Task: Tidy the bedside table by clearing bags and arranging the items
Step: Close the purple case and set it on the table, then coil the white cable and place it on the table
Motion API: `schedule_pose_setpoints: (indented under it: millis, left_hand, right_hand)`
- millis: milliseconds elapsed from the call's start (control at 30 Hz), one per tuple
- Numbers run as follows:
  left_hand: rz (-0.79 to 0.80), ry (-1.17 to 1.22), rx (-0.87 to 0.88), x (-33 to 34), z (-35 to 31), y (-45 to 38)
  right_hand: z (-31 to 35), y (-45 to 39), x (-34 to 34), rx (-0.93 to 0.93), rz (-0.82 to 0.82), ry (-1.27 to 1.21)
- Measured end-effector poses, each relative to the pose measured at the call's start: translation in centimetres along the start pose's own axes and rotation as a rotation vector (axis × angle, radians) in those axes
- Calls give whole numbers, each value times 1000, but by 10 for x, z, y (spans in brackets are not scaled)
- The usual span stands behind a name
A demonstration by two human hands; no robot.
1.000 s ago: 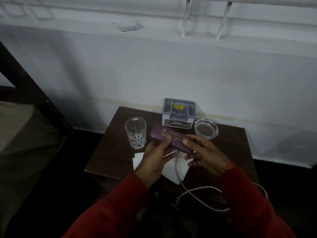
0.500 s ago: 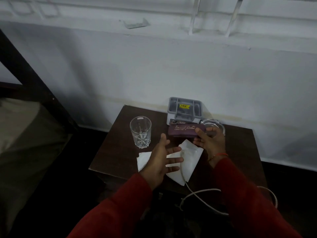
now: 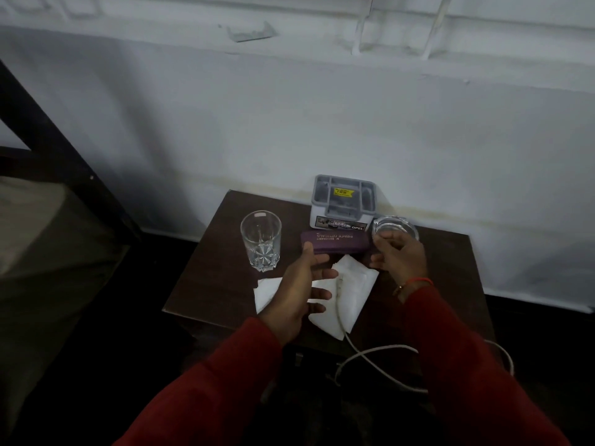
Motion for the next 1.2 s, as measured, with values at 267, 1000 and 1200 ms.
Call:
schedule_pose_setpoints:
  millis: [267, 1000, 1200]
  left_hand:
    - [-10, -49, 137, 0, -13, 0]
    - [185, -578, 606, 45, -16, 36]
    - [153, -607, 812, 44, -38, 68]
  right_hand:
    - [25, 60, -7, -181, 357, 1073]
    - [-53, 143, -19, -324, 474, 1499]
    - [-11, 150, -39, -318, 445, 1201]
Point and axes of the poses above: each hand's wrist, its own y-axis away from the middle knuckle, its own x-axis out of the palm, z = x × y, the point moved 8 cm from there along -y, towards the middle knuckle, and after that the axes turned 5 degrees about x, right-handed, at the moved point
